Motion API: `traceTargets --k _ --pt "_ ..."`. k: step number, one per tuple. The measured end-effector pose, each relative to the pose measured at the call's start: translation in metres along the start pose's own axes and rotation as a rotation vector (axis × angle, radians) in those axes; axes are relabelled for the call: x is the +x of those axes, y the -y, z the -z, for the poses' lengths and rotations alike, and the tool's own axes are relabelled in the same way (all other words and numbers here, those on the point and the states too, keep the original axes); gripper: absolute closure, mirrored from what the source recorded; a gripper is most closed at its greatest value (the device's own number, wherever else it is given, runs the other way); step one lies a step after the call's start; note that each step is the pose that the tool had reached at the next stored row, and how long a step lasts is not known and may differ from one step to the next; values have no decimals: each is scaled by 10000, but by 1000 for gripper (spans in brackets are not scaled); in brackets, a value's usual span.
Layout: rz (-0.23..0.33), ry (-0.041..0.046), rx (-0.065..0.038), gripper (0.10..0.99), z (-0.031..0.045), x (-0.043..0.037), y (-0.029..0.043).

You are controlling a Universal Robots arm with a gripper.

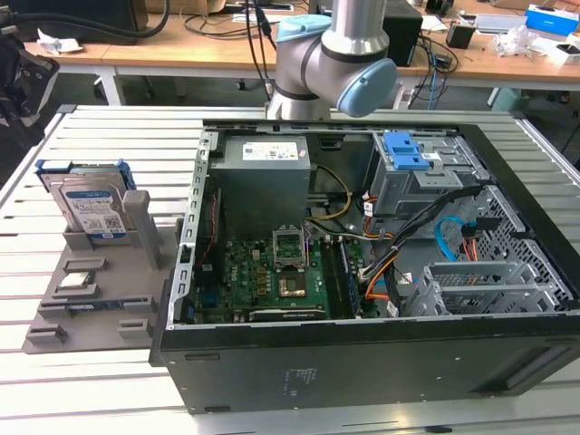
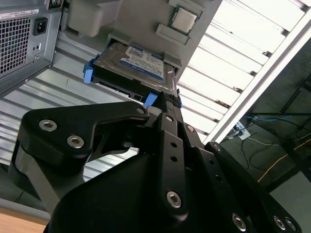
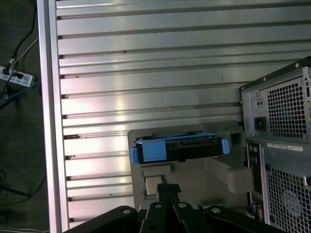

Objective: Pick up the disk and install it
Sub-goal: 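Reach for the disk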

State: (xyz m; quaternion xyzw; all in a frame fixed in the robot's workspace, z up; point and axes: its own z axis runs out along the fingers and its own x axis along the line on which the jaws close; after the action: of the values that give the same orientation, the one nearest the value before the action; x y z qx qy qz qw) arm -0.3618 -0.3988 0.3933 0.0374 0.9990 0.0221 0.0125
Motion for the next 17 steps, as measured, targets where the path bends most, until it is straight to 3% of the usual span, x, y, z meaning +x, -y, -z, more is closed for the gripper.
traceTargets --k 17 --pt "1 1 0 980 6 242 18"
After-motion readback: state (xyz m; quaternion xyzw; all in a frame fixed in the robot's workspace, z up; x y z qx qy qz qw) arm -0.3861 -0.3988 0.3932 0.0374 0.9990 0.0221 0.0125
